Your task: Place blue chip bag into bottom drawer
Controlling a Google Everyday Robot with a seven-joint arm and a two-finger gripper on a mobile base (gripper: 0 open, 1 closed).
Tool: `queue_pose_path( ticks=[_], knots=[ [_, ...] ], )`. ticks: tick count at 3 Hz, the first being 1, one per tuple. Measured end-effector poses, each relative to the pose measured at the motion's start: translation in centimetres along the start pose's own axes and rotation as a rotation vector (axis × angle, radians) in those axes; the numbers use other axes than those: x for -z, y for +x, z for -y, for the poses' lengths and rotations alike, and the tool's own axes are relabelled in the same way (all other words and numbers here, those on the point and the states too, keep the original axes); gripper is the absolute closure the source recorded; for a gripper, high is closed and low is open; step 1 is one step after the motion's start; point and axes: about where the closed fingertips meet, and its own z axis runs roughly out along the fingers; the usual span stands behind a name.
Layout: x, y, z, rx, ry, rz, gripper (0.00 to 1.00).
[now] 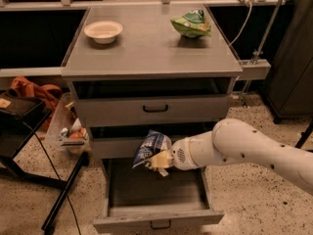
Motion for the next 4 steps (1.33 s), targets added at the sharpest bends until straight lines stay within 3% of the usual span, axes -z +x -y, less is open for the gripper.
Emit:
queue_pose_path(
  ticks=[1, 2, 3, 4],
  knots=[
    [-2.3, 0.8, 1.8, -0.055, -0.028, 0.014, 1.00],
    [-8.2, 3.1, 5.1, -0.148, -0.074, 0.038, 1.00],
    [-14.9, 3.2, 8.8, -0.201, -0.096, 0.111, 1.00],
    [-22.5, 4.0, 12.7, -0.273, -0.126, 0.093, 1.00]
  ],
)
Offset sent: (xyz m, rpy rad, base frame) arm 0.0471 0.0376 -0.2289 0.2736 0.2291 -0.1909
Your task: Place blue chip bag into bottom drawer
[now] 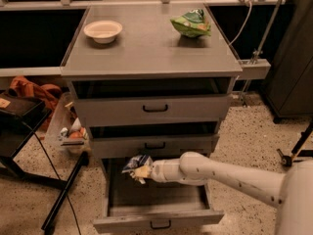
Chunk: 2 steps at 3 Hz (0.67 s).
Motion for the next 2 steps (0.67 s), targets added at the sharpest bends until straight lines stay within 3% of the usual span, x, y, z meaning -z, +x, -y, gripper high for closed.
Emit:
queue_pose_path(
  ticks=[1, 2],
  knots=[
    [-7.4, 3.2, 4.8, -0.093, -0.028, -0.121, 1.00],
    [-12.3, 6.7, 8.8, -0.181, -0.056, -0.237, 1.00]
  ],
)
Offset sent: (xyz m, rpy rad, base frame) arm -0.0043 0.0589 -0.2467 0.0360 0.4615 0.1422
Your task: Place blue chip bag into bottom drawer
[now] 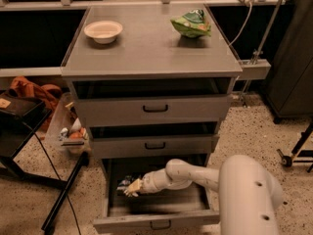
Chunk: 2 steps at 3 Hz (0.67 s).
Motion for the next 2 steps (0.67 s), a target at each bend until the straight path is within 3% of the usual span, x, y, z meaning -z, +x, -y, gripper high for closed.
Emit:
queue_pose_path(
  ticks=[1, 2],
  knots=[
    [-4.1, 0.3, 3.7, -0.049, -0.036, -0.044, 1.00],
    [-6.3, -0.5, 7.0, -0.081, -0.036, -0.070, 0.81]
  ],
)
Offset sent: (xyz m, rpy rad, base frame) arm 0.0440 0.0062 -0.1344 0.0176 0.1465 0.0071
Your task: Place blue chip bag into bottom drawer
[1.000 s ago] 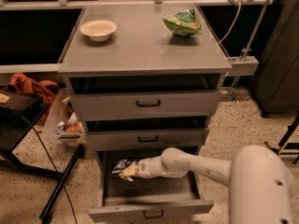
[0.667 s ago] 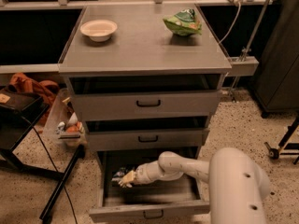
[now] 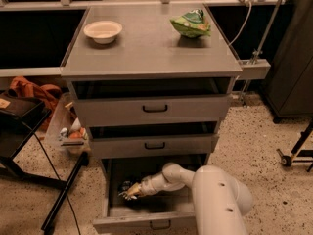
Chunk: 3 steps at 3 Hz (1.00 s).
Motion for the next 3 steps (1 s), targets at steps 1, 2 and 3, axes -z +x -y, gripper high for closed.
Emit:
queue_pose_path(
  ticks=[1, 2, 3],
  knots=[
    [0.1, -0.5, 2.3, -0.034, -0.005, 0.016, 0.58],
    [2.0, -0.9, 3.2, -0.039, -0.006, 0.037, 0.35],
    [4.8, -1.2, 3.3, -0.028, 0.000, 0.070, 0.12]
  ],
)
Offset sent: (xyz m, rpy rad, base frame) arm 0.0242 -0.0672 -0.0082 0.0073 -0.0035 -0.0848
